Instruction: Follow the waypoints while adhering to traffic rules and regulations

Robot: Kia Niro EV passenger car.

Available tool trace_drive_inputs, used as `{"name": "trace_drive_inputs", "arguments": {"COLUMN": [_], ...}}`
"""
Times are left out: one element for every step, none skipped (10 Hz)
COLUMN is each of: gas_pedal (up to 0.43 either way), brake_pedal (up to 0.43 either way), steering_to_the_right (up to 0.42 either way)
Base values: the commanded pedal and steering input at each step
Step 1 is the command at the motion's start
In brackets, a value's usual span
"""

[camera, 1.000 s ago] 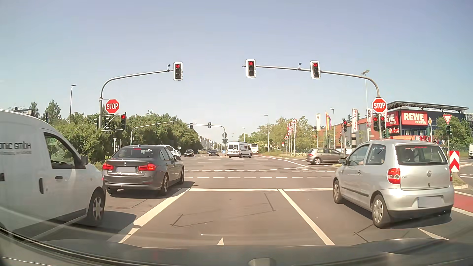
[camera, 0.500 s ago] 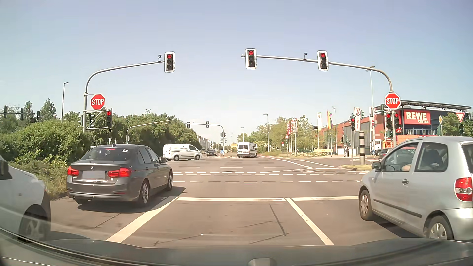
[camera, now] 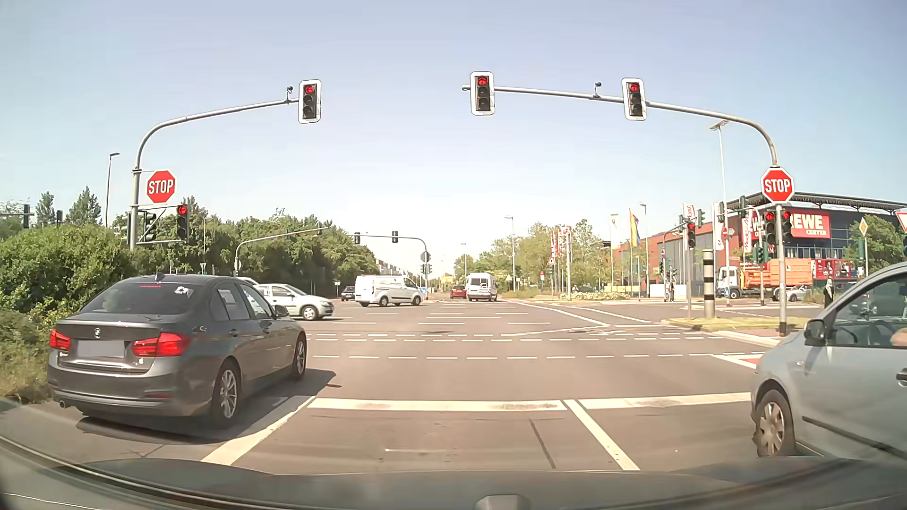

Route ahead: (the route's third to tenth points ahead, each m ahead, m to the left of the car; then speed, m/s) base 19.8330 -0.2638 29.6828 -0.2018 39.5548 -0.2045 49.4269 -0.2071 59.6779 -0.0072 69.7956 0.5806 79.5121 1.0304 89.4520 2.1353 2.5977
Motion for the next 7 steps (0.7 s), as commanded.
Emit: {"name": "trace_drive_inputs", "arguments": {"gas_pedal": [0.0, 0.0, 0.0, 0.0, 0.0, 0.0, 0.0], "brake_pedal": [0.171, 0.171, 0.171, 0.171, 0.165, 0.165, 0.152], "steering_to_the_right": [0.007, 0.008, 0.008, 0.008, 0.008, 0.009, 0.009]}}
